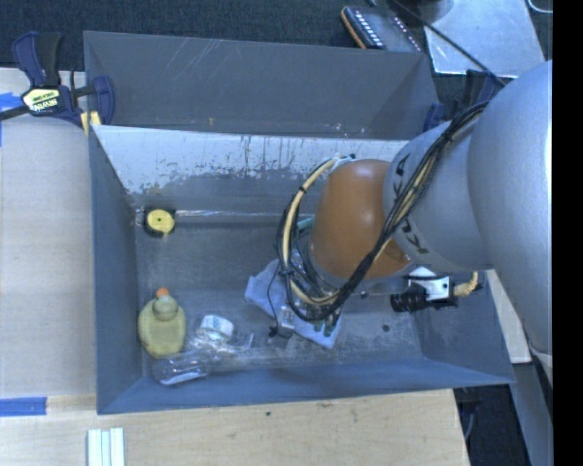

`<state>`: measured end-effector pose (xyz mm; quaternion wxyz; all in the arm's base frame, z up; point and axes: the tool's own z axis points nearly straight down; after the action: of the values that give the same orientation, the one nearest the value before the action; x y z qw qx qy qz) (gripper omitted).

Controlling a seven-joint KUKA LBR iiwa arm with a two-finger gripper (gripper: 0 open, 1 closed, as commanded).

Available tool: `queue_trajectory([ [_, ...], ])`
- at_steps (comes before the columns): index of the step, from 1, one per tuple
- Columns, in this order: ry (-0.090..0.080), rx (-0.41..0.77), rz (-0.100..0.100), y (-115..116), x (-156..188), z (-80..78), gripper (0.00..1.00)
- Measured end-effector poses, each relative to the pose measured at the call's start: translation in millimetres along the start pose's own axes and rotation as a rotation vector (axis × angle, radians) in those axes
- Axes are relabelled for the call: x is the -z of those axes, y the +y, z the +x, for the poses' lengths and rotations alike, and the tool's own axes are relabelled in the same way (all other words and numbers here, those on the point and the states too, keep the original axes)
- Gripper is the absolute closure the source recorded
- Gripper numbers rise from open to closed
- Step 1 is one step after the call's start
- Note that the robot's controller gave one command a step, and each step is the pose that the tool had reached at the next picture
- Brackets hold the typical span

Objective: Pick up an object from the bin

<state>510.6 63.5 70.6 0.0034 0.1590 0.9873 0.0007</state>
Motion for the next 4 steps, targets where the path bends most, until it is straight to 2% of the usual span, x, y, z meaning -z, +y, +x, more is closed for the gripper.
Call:
queue_trajectory([
  [1, 0.002, -0.281, 0.0, -8.6, -0.1, 20.4, 0.0],
  [2, -0.005, -0.001, -0.001, -0.3, 0.9, -1.8, 1.0],
  [4, 0.0, -0.001, 0.001, -1.1, 5.7, -0.2, 1.0],
])
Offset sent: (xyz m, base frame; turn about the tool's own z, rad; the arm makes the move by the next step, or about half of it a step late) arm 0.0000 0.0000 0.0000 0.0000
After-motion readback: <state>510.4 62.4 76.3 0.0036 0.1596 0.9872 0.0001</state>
